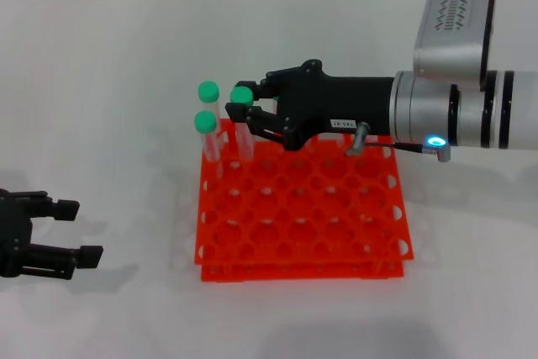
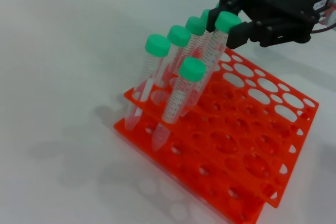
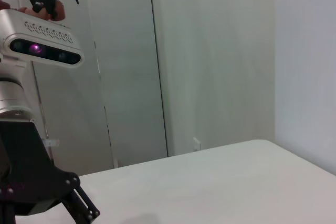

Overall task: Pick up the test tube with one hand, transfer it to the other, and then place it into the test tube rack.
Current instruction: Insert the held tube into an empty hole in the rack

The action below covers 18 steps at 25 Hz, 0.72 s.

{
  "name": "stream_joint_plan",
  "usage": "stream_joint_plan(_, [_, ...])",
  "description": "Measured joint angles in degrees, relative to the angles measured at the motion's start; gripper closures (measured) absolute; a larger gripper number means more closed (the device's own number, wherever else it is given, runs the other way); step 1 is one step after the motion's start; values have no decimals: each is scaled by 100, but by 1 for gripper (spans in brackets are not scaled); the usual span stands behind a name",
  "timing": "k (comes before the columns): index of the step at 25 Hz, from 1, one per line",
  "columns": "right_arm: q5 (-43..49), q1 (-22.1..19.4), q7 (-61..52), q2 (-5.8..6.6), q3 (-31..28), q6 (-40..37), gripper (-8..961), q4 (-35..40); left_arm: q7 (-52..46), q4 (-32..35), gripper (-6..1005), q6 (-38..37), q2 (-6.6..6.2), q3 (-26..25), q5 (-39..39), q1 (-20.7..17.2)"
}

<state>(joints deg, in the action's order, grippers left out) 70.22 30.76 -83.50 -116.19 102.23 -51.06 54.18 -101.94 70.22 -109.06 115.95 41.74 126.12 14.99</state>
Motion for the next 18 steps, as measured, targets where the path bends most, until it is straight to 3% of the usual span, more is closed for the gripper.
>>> stream_joint_plan(18, [1,-3,-31,0,69,-1,688,-47,84,0,106,-2,6,-17,9,-13])
